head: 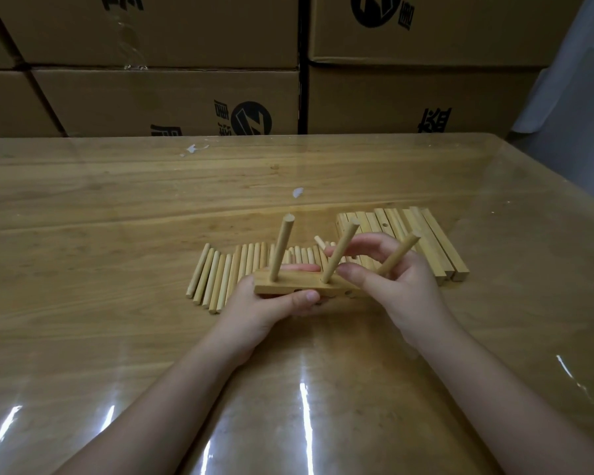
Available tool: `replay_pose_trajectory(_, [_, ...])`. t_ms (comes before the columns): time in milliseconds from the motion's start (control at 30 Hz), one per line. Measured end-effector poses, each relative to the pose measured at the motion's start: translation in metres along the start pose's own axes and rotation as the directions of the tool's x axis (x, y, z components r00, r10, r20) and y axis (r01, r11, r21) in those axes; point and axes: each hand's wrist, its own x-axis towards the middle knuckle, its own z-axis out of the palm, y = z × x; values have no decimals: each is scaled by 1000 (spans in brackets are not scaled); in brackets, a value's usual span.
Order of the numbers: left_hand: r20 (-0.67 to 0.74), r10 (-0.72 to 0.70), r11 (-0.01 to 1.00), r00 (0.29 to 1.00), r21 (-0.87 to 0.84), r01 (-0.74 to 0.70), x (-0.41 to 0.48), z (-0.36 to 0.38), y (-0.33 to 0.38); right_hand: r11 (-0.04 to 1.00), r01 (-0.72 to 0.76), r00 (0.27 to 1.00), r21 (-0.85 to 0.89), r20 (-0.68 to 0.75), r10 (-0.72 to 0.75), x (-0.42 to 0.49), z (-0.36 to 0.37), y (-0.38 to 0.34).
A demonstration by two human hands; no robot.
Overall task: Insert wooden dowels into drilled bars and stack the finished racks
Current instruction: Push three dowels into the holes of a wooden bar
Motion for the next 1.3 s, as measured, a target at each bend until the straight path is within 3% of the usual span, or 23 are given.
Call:
replay_pose_trajectory(500, [4, 7, 1000, 1000, -16, -7, 0, -1, -3, 999, 50, 998, -10, -47, -51, -3, 5, 0])
replay_pose_trajectory(767, [-49, -8, 990, 999, -143, 1, 2, -6, -2, 985, 6, 998, 172, -61, 4, -1, -3, 2])
replay_pose_trajectory(1033, [-111, -19, 975, 994, -224, -6, 6, -8, -5, 994, -106, 988, 36, -105, 109, 2, -4, 12])
replay_pose_trajectory(1300, [-167, -45, 964, 985, -264, -1, 6, -8, -6, 988, -114, 990, -100, -97, 104, 0, -5, 11])
